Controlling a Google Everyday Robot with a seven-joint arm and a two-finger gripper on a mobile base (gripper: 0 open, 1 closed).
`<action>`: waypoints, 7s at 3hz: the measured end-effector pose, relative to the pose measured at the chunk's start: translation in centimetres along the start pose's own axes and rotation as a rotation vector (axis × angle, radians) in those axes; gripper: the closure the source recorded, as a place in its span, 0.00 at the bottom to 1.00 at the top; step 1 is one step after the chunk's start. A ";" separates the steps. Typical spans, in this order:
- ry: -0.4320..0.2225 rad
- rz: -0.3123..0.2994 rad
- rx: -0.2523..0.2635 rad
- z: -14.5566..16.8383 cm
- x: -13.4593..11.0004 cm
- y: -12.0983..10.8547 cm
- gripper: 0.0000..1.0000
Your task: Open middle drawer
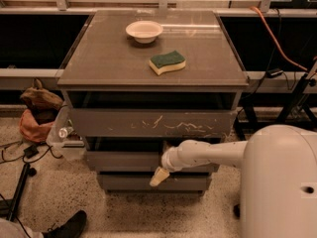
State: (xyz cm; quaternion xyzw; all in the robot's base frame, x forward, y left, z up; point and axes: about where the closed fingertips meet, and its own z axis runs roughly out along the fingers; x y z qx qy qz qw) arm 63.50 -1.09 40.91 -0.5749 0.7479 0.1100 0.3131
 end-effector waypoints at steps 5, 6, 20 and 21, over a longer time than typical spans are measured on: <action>0.074 0.009 -0.182 -2.2 0.2 8.6 0.00; 0.057 0.025 -0.188 -3.9 0.1 11.5 0.00; 0.392 0.093 0.082 -38.3 -15.8 14.4 0.00; 0.385 0.054 0.162 -41.5 -18.2 14.6 0.00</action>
Offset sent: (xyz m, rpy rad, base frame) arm -0.1631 0.0014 -0.0022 -0.0599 0.3378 0.0949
